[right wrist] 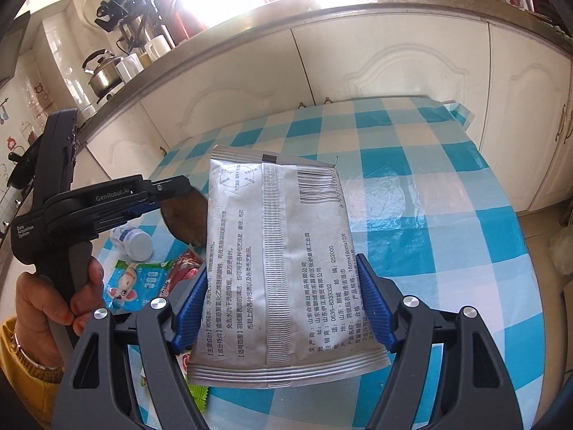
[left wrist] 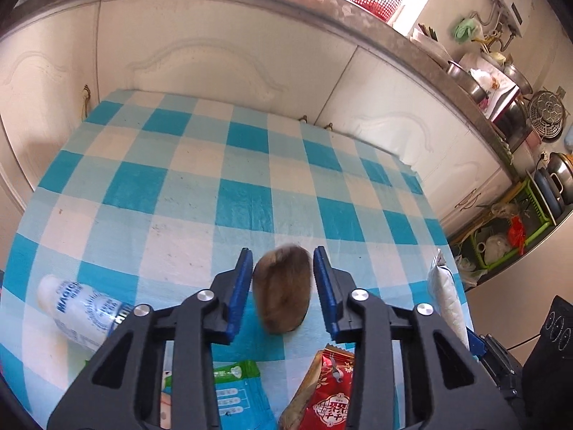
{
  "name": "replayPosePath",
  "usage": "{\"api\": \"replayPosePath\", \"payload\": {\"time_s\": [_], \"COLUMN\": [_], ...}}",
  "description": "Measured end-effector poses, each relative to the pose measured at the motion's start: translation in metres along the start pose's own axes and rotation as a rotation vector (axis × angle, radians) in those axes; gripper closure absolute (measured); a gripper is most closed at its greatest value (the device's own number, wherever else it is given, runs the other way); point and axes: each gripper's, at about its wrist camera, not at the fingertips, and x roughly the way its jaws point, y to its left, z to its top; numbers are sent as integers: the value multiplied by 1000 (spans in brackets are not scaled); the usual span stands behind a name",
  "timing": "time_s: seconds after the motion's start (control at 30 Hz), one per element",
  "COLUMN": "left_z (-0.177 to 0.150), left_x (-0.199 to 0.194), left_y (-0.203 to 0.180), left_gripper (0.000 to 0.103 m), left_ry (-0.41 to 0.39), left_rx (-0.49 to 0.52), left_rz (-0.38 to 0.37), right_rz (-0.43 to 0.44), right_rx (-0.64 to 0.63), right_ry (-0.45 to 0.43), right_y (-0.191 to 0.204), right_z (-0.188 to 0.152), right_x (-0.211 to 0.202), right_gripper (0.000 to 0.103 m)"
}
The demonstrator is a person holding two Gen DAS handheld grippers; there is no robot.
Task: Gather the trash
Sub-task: 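Lift and carry the disc and paper packet with both grippers to the red bucket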
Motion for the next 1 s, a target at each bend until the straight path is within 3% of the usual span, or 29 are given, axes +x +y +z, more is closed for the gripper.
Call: {"api": "replayPosePath", "payload": {"time_s": [0.23, 0.3, 0.4, 0.83, 0.9, 1.0], "left_z": [-3, -4, -5, -1, 0, -1], "left_x": [-2, 0, 4, 56, 66, 72], "left_y": [6, 8, 7, -14, -11, -12], "left_gripper": [68, 47, 30, 17, 17, 15], "left_ry": [19, 24, 24, 107, 140, 126], "left_rx": [-25, -41, -32, 148, 135, 168], "left_rz": [-16, 4, 57, 206, 202, 226], "right_rz": [-5, -8, -1, 36, 44, 53], "right_rx": [-4, -3, 2, 55, 70, 92], "right_ry": [-5, -2, 5, 21, 25, 35], "right_y": [4, 4, 2, -17, -22, -28], "right_z": [-3, -3, -4, -10, -11, -12], "right_x": [-4, -5, -6, 2, 4, 7], "right_gripper": [28, 28, 28, 27, 26, 26]}}
